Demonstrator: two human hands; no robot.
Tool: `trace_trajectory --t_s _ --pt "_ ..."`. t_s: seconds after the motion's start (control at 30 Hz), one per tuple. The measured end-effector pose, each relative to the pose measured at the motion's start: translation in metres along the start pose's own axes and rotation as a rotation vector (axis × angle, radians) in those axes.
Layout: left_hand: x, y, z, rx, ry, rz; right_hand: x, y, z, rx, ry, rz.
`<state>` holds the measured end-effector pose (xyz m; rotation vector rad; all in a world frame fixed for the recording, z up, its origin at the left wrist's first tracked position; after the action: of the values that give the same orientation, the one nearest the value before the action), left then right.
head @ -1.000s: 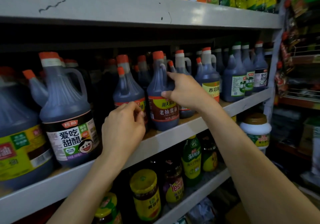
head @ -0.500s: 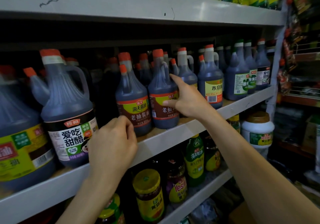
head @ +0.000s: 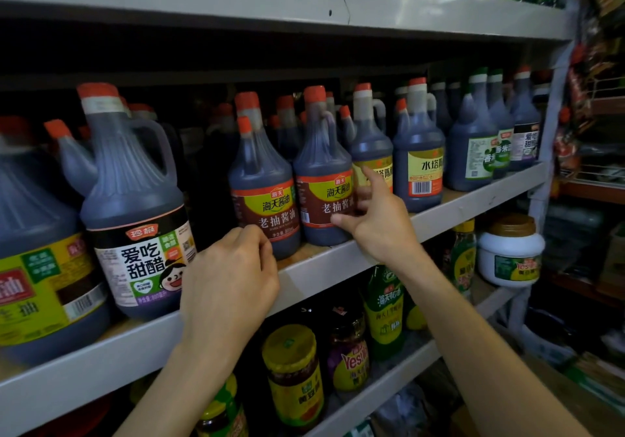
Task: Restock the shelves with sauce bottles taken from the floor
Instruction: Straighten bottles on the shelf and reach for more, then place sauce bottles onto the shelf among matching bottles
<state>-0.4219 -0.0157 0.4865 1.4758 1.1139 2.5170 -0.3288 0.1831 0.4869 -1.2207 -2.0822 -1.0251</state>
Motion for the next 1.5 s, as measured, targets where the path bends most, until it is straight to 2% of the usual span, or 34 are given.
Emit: trace_trajectory --t_s 0.13,0.47,0.57,0.67,0.7,0.77,0.93,1.0,1.17,1.23,1.33,1.4,1.5 --pt "-0.001 -0.001 -0.002 0.001 -0.001 -0.006 -0.012 -0.007 0.002 -0.057 0.013 0.086" --pt "-0.002 -0.002 0.003 0.043 -0.06 0.05 -0.016 -0.011 0.001 -0.121 0.064 0.099" --pt "-0.007 0.001 0.013 0.011 -0.093 0.107 -0.04 -0.004 -0.013 -0.203 0.204 0.289" --pt "-0.037 -0.013 0.055 -0.187 -0.307 0.131 -0.092 0.03 -0.015 -0.29 0.254 0.499" --pt "-0.056 -0.023 0.077 -0.265 -0.369 0.073 -0.114 0.048 -0.01 -0.326 0.226 0.524" --pt "-0.105 -0.049 0.13 -0.44 -0.419 -0.128 -0.173 0.092 0.01 -0.367 0.06 0.551" --pt "-0.298 -0.109 0.264 -0.798 -0.369 -0.86 -0.388 0.22 0.069 -0.495 -0.606 0.549" --pt "-0.382 -0.126 0.299 -0.805 -0.372 -1.116 -0.48 0.256 0.08 -0.549 -0.869 0.559" --pt "-0.558 -0.177 0.333 -0.599 -0.334 -1.668 -0.671 0.302 0.093 -0.772 -1.389 0.529" --pt "-0.602 -0.198 0.328 -0.499 -0.37 -1.747 -0.724 0.305 0.103 -0.837 -1.558 0.48" --pt "-0.641 -0.22 0.311 -0.376 -0.456 -1.78 -0.774 0.295 0.124 -0.669 -1.761 0.367" --pt "-0.657 -0.228 0.302 -0.368 -0.486 -1.819 -0.785 0.289 0.135 -0.643 -1.764 0.28" --pt "-0.669 -0.235 0.293 -0.346 -0.535 -1.832 -0.784 0.292 0.147 -0.732 -1.719 0.13"
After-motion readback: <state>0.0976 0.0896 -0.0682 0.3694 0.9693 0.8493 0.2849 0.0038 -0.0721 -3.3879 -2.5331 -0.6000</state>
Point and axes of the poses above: each hand's wrist, its own x-axis towards the middle knuckle, its own y-axis out of the back of the hand, z = x × y, the point moved 2 cm from there along x, towards the middle knuckle, and after that the axes turned 15 degrees about y, right-handed, at the moved point
